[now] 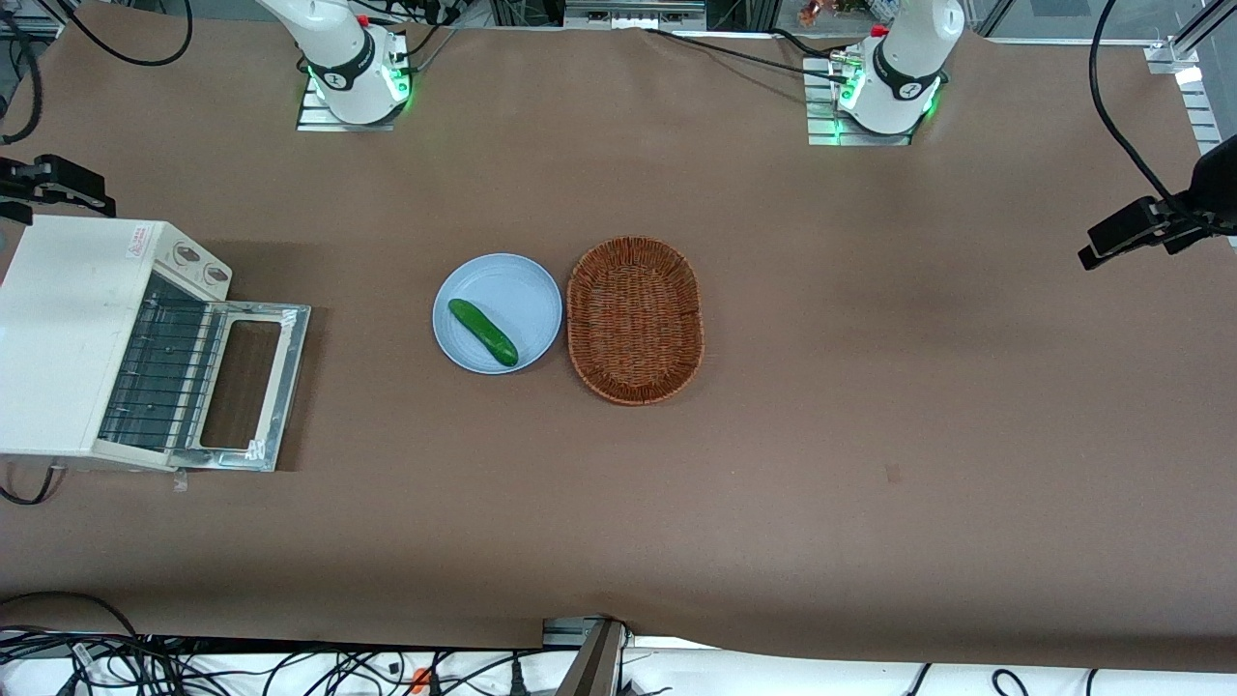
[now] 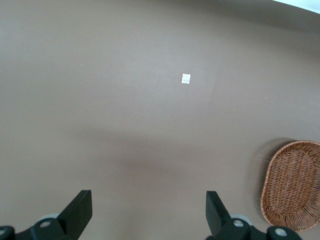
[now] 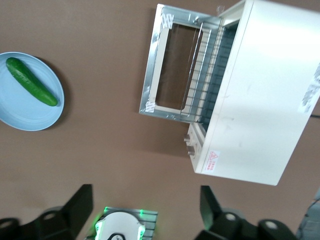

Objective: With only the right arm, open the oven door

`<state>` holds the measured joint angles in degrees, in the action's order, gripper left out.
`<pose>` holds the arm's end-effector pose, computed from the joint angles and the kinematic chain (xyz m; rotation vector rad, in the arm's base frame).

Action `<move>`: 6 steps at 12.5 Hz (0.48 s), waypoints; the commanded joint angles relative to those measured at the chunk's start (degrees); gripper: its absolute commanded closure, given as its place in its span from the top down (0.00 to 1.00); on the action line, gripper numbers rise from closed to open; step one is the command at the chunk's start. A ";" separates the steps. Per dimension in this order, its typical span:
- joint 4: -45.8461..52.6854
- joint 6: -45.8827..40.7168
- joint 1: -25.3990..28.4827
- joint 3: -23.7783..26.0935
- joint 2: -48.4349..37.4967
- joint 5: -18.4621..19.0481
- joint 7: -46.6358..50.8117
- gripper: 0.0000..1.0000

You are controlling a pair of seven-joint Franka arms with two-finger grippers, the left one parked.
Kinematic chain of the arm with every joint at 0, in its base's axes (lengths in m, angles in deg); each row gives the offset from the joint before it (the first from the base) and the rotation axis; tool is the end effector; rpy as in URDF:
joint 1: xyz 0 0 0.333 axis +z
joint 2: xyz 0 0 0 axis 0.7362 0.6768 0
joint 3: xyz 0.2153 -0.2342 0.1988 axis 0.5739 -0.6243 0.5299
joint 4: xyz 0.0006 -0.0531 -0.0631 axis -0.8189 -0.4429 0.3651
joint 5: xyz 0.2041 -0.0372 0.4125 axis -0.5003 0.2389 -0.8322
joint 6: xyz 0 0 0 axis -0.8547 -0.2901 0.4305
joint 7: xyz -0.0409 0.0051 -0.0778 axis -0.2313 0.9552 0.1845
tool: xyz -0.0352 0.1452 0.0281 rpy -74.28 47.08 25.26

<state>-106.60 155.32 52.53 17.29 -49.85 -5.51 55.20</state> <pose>0.6416 -0.0398 0.6430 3.0505 0.2361 -0.2764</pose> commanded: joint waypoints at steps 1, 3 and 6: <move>-0.39 2.71 1.03 0.30 -0.67 2.43 0.39 1.00; -0.39 2.81 1.12 0.65 -0.59 3.40 0.39 1.00; -0.39 3.60 1.12 0.66 -0.50 3.15 0.65 1.00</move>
<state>-106.60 158.23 53.75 17.53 -49.86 -2.66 55.39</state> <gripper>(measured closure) 0.000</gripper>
